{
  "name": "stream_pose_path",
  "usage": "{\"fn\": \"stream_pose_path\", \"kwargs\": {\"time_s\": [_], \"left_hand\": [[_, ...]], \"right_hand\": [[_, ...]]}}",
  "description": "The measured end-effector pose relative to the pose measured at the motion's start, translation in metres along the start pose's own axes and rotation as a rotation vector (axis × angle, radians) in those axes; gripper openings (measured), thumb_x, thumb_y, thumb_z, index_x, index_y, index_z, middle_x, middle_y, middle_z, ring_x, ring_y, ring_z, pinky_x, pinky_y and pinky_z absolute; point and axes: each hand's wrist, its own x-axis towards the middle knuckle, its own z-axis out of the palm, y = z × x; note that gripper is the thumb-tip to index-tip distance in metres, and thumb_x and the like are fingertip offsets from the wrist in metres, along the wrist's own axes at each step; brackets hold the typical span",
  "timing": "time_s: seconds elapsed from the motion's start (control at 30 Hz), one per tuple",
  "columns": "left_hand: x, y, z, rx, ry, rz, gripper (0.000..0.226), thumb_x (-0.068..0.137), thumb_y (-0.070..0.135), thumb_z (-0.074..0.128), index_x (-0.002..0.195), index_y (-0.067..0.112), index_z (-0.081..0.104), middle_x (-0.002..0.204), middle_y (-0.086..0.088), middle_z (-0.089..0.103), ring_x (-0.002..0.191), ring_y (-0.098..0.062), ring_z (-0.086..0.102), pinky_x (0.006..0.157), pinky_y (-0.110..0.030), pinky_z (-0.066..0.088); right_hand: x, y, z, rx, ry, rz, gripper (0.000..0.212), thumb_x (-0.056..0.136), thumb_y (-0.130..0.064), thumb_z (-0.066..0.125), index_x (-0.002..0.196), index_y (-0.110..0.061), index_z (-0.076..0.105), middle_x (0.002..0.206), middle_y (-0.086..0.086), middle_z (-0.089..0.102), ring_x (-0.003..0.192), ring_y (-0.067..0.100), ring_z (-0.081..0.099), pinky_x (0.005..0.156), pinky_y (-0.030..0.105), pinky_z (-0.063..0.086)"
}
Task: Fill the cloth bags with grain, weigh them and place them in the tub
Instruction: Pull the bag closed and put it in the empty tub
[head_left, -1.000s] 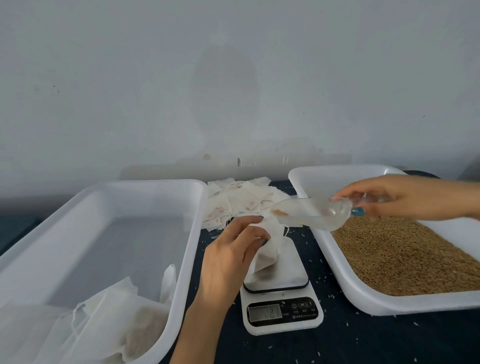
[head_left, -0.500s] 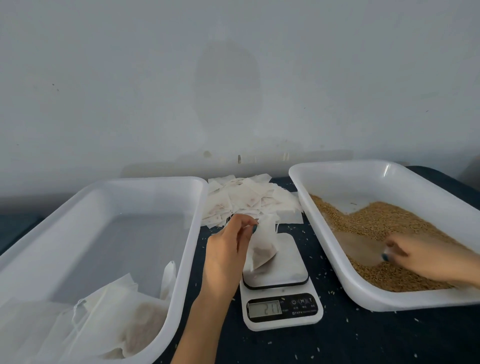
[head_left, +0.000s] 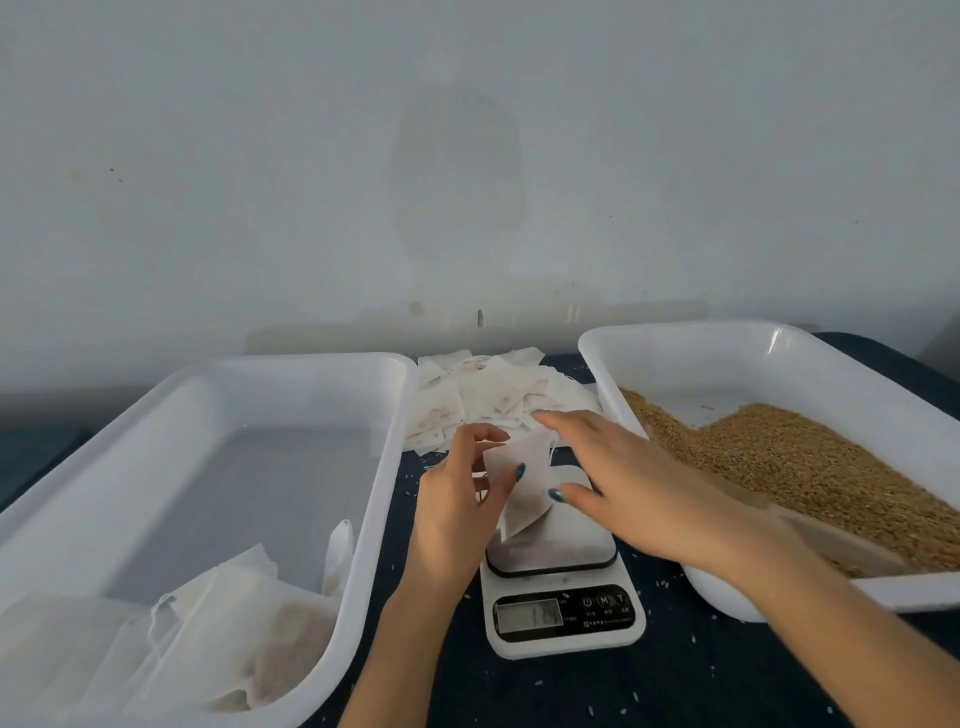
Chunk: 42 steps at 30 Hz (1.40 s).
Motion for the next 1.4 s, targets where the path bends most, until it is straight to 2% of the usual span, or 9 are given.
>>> {"fn": "stream_pose_path", "kwargs": {"time_s": [0.1,0.2,0.37,0.67,0.8,1.03,1.17,1.3,1.4], "left_hand": [[-0.001,-0.003,-0.001,-0.03,0.017,-0.026,0.032,0.09,0.014,0.071,0.109,0.031,0.052,0.093,0.015,0.068,0.081,0.001,0.067,0.069,-0.011,0.052],[-0.002,-0.004,-0.001,0.022,0.043,-0.022,0.028,0.091,0.017,0.07,0.115,0.023,0.056,0.097,0.009,0.072,0.083,-0.002,0.069,0.073,-0.017,0.057],[-0.003,0.003,0.004,0.136,-0.064,-0.113,0.039,0.091,0.035,0.067,0.124,0.028,0.048,0.097,0.012,0.068,0.079,-0.003,0.066,0.068,-0.022,0.056],[-0.015,0.068,-0.061,0.601,0.093,0.006,0.02,0.09,0.034,0.053,0.086,0.016,0.061,0.06,0.001,0.058,0.049,-0.023,0.051,0.045,-0.029,0.033],[-0.035,0.076,-0.121,0.67,0.313,-0.177,0.012,0.084,0.018,0.07,0.077,0.021,0.061,0.049,0.002,0.053,0.046,-0.03,0.049,0.046,-0.029,0.032],[-0.083,0.012,-0.17,0.65,0.135,-0.575,0.052,0.067,0.006,0.083,0.077,0.045,0.048,0.055,0.0,0.064,0.059,-0.03,0.065,0.051,-0.03,0.039],[-0.088,0.004,-0.17,0.702,0.066,-0.633,0.04,0.062,0.008,0.083,0.07,0.035,0.055,0.07,-0.011,0.07,0.07,-0.036,0.066,0.062,-0.037,0.043],[-0.075,0.03,-0.159,0.896,0.354,-0.328,0.024,0.073,0.023,0.067,0.087,0.004,0.07,0.086,-0.022,0.07,0.081,-0.05,0.064,0.071,-0.051,0.047],[-0.055,0.076,-0.102,0.762,0.313,0.18,0.028,0.079,0.028,0.048,0.094,0.019,0.07,0.095,0.003,0.067,0.081,-0.026,0.068,0.069,-0.029,0.044]], "right_hand": [[0.027,-0.004,0.016,-0.103,-0.024,-0.037,0.067,0.094,-0.028,0.064,0.151,-0.027,0.029,0.152,-0.006,0.036,0.136,0.013,0.037,0.1,0.029,0.041],[0.041,0.001,0.022,-0.158,0.034,-0.009,0.03,0.093,-0.032,0.064,0.122,-0.031,0.055,0.118,-0.007,0.063,0.113,0.016,0.054,0.074,0.031,0.043],[0.042,0.011,0.023,-0.036,0.126,0.044,0.008,0.092,-0.03,0.063,0.091,-0.037,0.059,0.086,-0.015,0.059,0.079,0.007,0.052,0.056,0.019,0.029],[0.027,-0.03,0.025,0.447,0.223,-0.069,0.016,0.093,-0.04,0.059,0.109,-0.038,0.056,0.095,-0.027,0.061,0.089,-0.006,0.06,0.077,0.017,0.052],[0.013,-0.049,0.044,0.456,0.118,-0.168,0.029,0.095,-0.029,0.06,0.117,-0.045,0.051,0.103,-0.028,0.061,0.1,-0.009,0.057,0.09,0.017,0.049],[-0.001,-0.055,0.073,0.545,0.069,-0.205,0.024,0.095,-0.024,0.059,0.112,-0.04,0.061,0.104,-0.025,0.064,0.105,-0.007,0.055,0.089,0.009,0.042],[-0.001,-0.048,0.076,0.548,0.095,-0.171,0.022,0.096,-0.025,0.058,0.106,-0.045,0.062,0.103,-0.029,0.063,0.104,-0.005,0.054,0.084,0.006,0.037],[0.001,-0.03,0.074,0.577,0.18,-0.11,0.021,0.096,-0.025,0.059,0.1,-0.046,0.063,0.099,-0.029,0.065,0.101,-0.001,0.057,0.083,0.006,0.035],[0.007,-0.013,0.072,0.605,0.28,-0.05,0.02,0.094,-0.025,0.059,0.097,-0.044,0.064,0.097,-0.025,0.067,0.098,0.003,0.061,0.081,0.008,0.037]]}}
